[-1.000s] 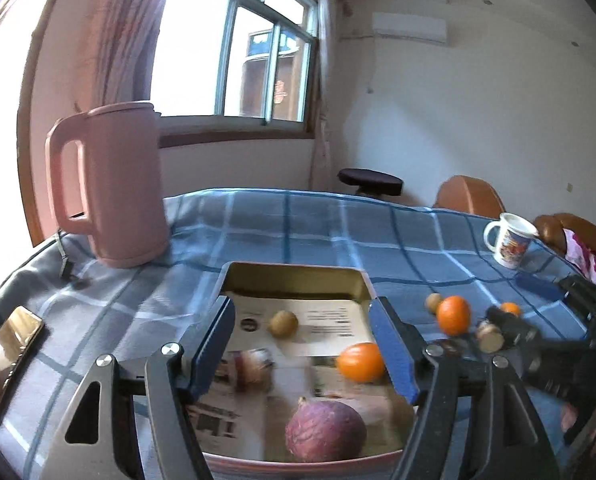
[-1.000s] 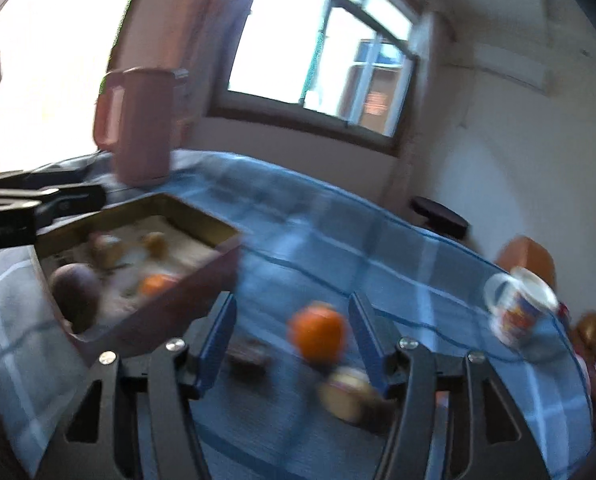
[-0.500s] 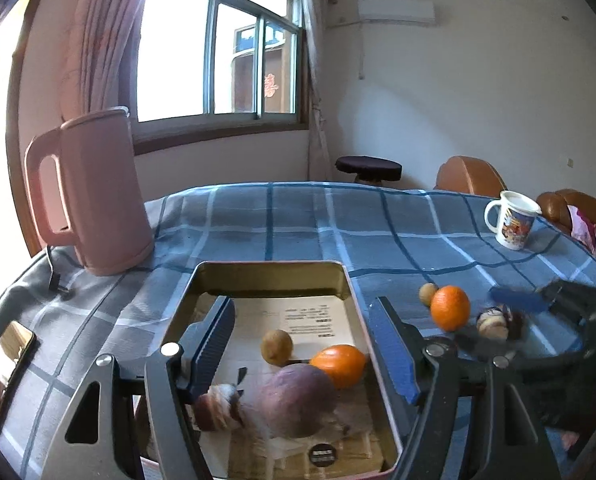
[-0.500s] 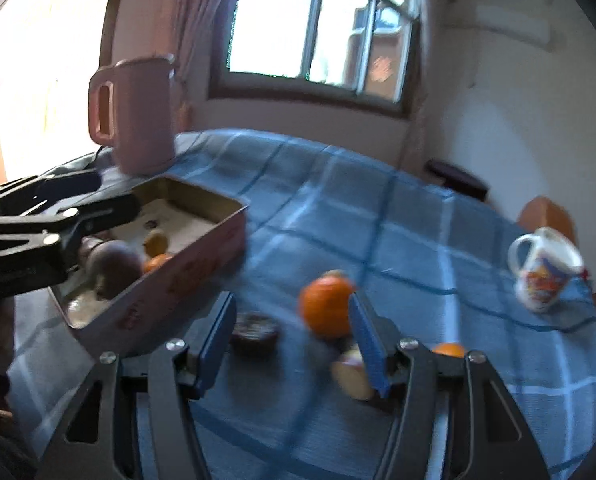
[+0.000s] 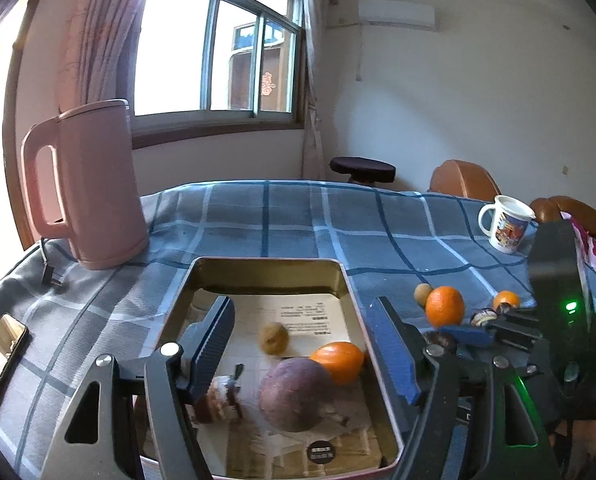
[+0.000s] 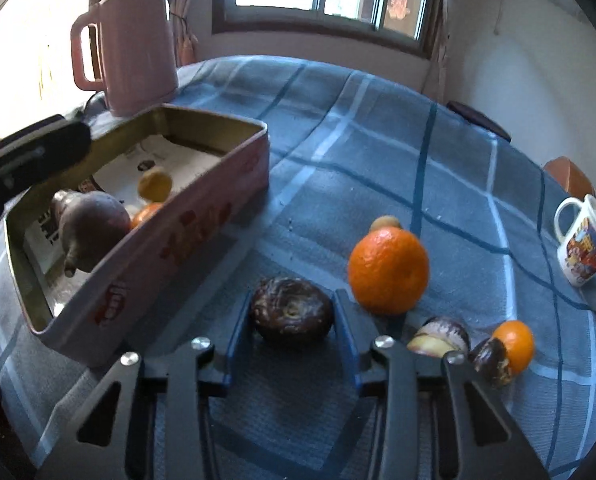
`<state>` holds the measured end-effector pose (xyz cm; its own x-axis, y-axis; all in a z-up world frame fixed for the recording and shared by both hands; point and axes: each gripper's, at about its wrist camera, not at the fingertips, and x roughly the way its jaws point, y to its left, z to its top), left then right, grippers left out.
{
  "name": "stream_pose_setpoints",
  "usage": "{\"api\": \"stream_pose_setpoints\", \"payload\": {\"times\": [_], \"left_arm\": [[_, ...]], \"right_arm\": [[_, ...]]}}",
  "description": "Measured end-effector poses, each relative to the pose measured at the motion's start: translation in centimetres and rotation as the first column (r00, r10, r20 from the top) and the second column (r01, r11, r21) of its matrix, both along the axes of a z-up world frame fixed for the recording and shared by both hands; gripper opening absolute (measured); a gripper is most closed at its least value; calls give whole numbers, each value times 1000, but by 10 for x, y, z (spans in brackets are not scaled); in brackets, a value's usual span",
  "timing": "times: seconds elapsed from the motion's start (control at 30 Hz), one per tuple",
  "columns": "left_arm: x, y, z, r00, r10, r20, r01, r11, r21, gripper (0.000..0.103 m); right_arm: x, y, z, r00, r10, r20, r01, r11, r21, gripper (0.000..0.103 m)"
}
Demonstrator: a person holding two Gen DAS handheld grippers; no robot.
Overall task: Organize fruits
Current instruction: 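Grasp the dark brown round fruit with the right tool while the left tool moves to the orange, then close the left tool around the large orange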
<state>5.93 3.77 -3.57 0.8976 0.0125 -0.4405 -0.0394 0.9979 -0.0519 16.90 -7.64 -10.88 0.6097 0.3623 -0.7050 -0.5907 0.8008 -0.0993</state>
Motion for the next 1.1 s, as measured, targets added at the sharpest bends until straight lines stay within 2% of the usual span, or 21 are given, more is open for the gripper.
{"api": "stream_pose_setpoints", "payload": {"times": [0.13, 0.27, 0.43, 0.53, 0.7, 0.83, 1.0, 1.1], "left_arm": [[2, -18, 5, 999, -36, 5, 36, 999, 25, 71], [11, -46, 9, 996, -90, -5, 90, 995, 50, 71], [32, -84, 2, 987, -148, -55, 152, 986, 70, 71], [50, -105, -7, 977, -181, -110, 189, 979, 72, 71], [79, -128, -24, 955, -210, -208, 229, 971, 71, 71], [102, -131, -35, 943, -193, -270, 213, 976, 46, 71], [118, -133, -40, 932, -195, -304, 209, 978, 13, 71], [123, -134, -45, 918, -211, -335, 222, 975, -6, 52]], "right_arm": [[-14, -19, 12, 994, -58, 94, 54, 998, 36, 42], [-12, -58, 23, 968, -181, 174, 172, 983, 67, 42], [3, -98, 27, 930, -311, 198, 301, 950, 78, 42], [11, -118, 28, 917, -360, 173, 345, 932, 109, 42], [16, -131, 30, 906, -388, 168, 371, 920, 125, 42], [18, -134, 27, 909, -384, 161, 366, 922, 129, 42], [20, -133, 26, 913, -377, 158, 360, 925, 126, 42], [19, -132, 26, 915, -371, 160, 354, 927, 124, 42]]}}
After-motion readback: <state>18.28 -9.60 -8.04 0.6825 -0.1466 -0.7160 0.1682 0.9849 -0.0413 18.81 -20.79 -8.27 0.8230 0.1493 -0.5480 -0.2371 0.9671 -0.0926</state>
